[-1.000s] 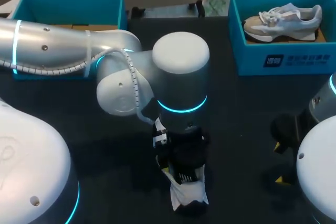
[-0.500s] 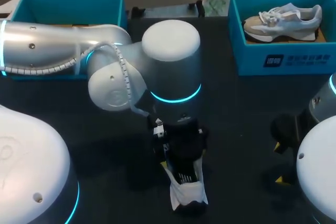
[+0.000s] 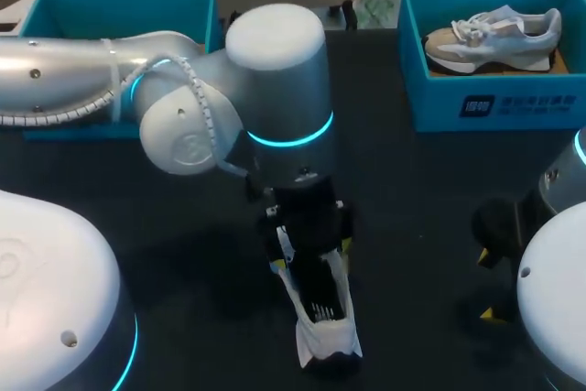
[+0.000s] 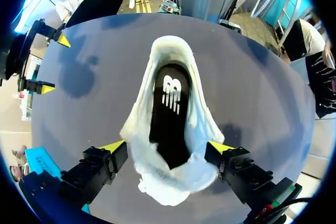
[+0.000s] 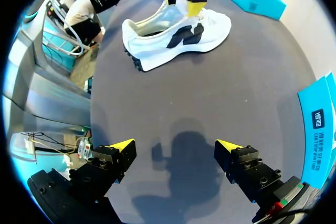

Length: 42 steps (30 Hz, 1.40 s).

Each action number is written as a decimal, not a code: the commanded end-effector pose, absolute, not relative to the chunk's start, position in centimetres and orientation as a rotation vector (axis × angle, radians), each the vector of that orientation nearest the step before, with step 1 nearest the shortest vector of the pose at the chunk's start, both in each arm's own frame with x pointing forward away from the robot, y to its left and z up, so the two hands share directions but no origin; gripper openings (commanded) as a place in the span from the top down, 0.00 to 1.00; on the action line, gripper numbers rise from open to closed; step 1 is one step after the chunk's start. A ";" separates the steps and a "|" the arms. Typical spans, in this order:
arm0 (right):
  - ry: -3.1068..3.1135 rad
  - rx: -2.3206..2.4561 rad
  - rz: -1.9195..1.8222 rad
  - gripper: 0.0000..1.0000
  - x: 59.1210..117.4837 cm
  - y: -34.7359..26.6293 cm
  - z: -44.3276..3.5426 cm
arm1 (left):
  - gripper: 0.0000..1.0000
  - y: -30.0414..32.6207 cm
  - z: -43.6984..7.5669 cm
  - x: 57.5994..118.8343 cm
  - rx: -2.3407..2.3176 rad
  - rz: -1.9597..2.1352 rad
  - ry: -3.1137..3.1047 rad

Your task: Take the shoe out of the shoebox, open the shoe tongue, remove and reinsert the insole, then place the shoe into the shoebox

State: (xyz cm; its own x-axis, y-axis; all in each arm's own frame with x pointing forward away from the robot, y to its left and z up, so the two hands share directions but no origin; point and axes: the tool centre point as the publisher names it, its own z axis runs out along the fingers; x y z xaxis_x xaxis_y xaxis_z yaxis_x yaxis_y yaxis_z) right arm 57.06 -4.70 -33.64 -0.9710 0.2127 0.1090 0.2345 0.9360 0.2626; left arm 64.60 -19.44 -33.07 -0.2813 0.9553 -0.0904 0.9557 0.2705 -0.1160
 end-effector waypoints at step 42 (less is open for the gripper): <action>-3.016 -0.348 -0.426 0.00 56.8 -4.8 -33.5 | 0.71 -18.3 -30.9 66.7 2.029 -0.361 2.459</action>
